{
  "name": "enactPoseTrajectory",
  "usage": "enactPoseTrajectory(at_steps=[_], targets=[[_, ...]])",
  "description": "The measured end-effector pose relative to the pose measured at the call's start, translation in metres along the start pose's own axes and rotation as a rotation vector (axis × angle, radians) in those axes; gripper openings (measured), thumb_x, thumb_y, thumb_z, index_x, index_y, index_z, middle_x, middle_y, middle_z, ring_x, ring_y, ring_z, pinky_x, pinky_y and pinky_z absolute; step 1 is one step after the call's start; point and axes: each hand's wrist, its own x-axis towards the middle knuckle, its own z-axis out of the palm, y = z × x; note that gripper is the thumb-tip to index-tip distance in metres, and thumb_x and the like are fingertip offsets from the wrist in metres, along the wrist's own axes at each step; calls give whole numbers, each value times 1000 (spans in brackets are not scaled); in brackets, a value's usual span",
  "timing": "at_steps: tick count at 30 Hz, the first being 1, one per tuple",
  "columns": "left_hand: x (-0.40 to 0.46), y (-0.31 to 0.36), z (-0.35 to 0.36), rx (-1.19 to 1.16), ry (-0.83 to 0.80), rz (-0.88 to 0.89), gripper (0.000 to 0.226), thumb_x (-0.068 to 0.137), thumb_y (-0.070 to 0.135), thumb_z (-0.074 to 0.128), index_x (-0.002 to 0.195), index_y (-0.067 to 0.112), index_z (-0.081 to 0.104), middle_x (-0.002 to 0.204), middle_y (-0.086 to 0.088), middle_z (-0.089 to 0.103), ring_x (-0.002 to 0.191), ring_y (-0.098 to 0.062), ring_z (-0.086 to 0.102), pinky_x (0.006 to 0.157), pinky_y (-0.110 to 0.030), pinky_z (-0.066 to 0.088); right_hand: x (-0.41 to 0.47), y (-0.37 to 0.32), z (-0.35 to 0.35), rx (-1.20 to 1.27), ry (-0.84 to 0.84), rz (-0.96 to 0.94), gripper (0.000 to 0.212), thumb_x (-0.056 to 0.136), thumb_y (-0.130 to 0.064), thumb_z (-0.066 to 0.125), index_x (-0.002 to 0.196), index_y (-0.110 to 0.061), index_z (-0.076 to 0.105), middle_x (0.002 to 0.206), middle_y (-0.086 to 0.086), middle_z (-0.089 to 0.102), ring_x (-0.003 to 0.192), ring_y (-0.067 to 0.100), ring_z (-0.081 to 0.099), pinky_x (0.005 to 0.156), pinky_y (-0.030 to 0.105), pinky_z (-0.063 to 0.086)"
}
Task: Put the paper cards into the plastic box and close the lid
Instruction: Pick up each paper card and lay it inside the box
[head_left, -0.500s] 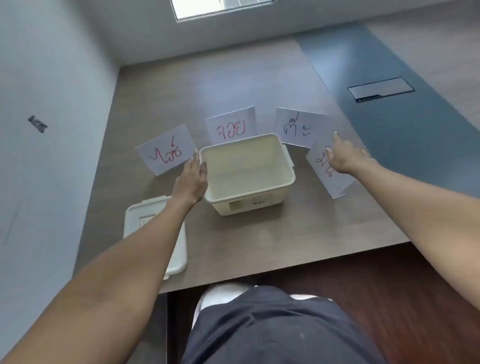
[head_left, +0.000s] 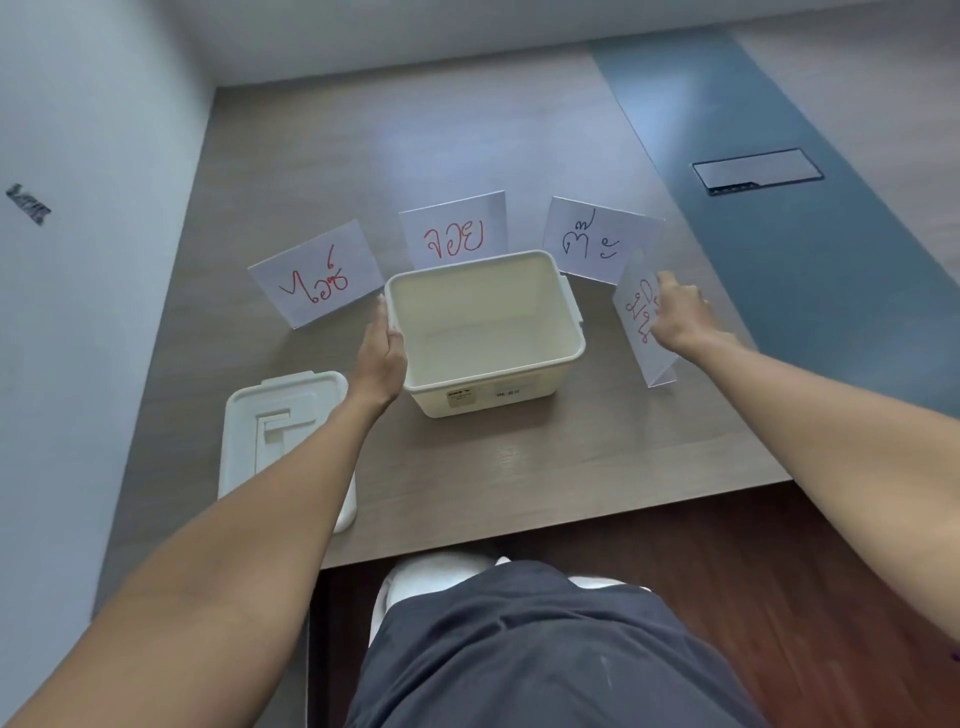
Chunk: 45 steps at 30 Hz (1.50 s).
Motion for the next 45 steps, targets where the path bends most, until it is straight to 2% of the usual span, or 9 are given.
enactPoseTrajectory(at_steps=[11,17,21,27,31,36,40,43,45], targets=[[6,7,9,-158,44,-70,56,103,18,18,159,28,12,164,11,16,150,-8,17,110,-16,12,-13,-50,-24,240,315,2,49,87,-5,52,135,-10,52,123,22,64,114,44,58,93,46,47],[8,9,8,-221,43,-78,56,103,20,17,158,30,15,164,12,17,149,-5,17,112,-18,14,-12,-104,-56,379,513,-263,42,89,-10,40,127,-12,59,118,12,68,107,35,63,85,42,54],[6,7,7,-253,40,-74,54,104,23,18,158,31,16,164,13,18,149,-6,17,121,-28,14,-12,-138,-63,401,558,-498,39,91,-11,41,125,-13,61,114,9,71,100,29,68,76,41,58],[9,1,7,-349,36,-160,50,103,46,19,152,37,26,153,5,40,139,-16,39,116,-45,33,-33,-147,-25,280,394,-859,34,93,-11,48,122,-17,65,111,2,73,95,29,70,75,43,57],[8,6,7,-346,44,-116,51,106,40,19,157,32,17,162,7,26,147,-12,25,120,-36,22,-48,-133,10,197,223,-975,36,89,-1,53,119,-14,68,99,3,73,81,32,68,67,38,54],[14,7,13,-235,89,-48,50,108,30,19,158,25,19,163,5,24,149,-13,22,113,-20,17,-54,-112,38,115,-36,-923,39,90,-1,48,120,-13,70,102,6,71,91,34,67,71,36,49],[15,7,15,-199,110,-57,49,108,29,18,157,27,21,162,6,26,149,-13,24,112,-19,17,-60,-102,51,103,-224,-896,35,92,-5,49,116,-15,72,107,2,72,98,26,66,76,28,45],[14,9,16,-194,111,-59,48,108,29,19,156,27,23,161,7,29,147,-13,26,115,-23,20,-55,-101,48,155,-339,-842,33,91,-6,49,111,-14,74,106,0,75,92,19,66,83,29,49],[13,10,15,-211,109,-61,48,109,27,19,156,26,24,160,7,29,147,-12,26,112,-20,20,-46,-103,42,242,-319,-812,29,91,-6,51,108,-12,75,102,-1,76,82,15,64,81,30,51]])
